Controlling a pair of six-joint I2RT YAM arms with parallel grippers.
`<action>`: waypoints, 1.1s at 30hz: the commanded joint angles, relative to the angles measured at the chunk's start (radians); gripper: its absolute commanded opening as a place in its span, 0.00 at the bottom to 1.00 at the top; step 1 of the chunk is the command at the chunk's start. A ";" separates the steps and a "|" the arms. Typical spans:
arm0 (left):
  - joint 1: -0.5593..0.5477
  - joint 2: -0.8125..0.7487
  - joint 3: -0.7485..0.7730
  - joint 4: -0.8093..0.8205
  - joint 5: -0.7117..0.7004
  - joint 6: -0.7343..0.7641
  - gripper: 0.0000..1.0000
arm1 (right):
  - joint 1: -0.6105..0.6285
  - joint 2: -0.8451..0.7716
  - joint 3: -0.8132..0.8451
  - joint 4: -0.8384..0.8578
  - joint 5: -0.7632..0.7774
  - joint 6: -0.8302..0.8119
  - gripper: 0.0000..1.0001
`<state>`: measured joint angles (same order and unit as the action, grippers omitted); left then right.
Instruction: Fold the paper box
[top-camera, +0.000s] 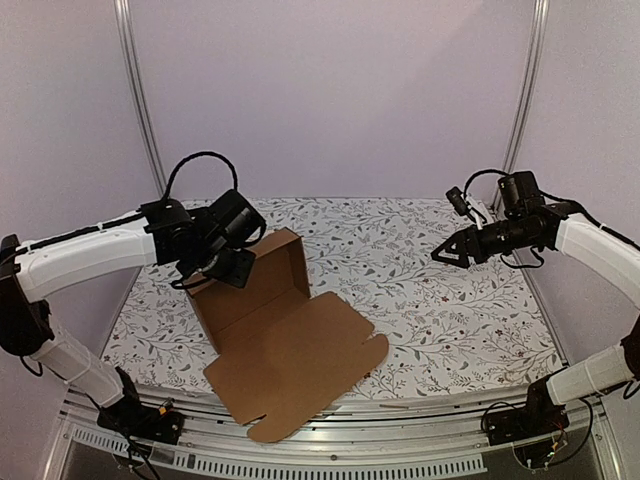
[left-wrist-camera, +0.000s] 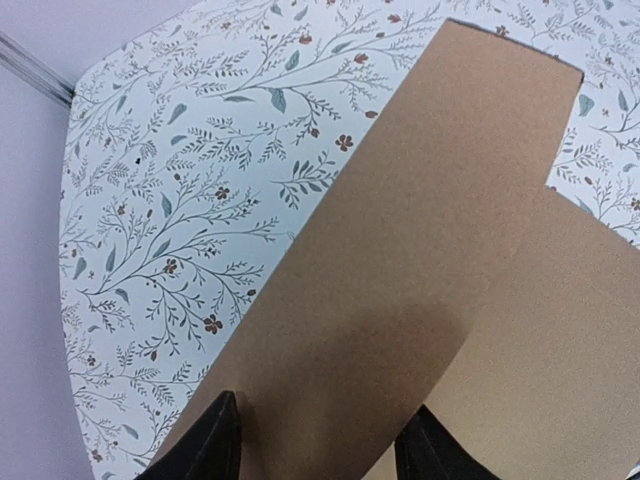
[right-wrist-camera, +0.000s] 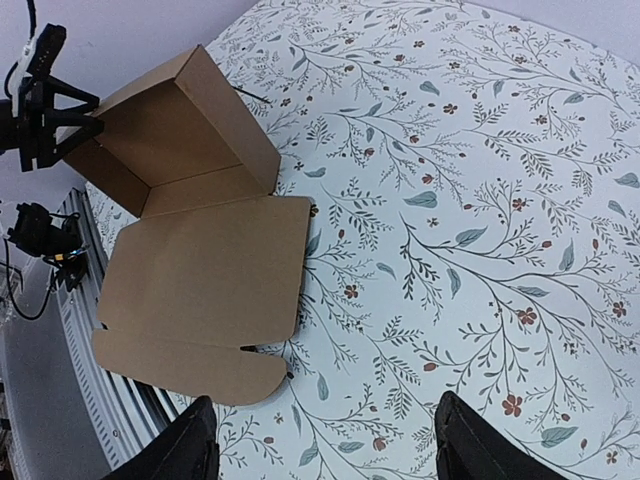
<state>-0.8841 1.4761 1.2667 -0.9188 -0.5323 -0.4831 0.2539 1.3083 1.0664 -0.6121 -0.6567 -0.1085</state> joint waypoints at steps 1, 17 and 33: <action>0.066 -0.042 -0.110 0.127 0.156 -0.015 0.52 | -0.004 0.010 -0.013 0.001 -0.028 -0.008 0.73; 0.435 0.090 -0.101 0.219 0.481 0.094 0.49 | -0.004 0.018 -0.019 -0.010 -0.012 -0.024 0.73; 0.263 0.026 -0.381 0.476 0.680 -0.164 0.54 | -0.002 0.010 -0.007 -0.012 -0.036 -0.048 0.75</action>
<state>-0.5610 1.5921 0.9279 -0.5144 0.1246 -0.5678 0.2543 1.3243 1.0584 -0.6205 -0.6647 -0.1413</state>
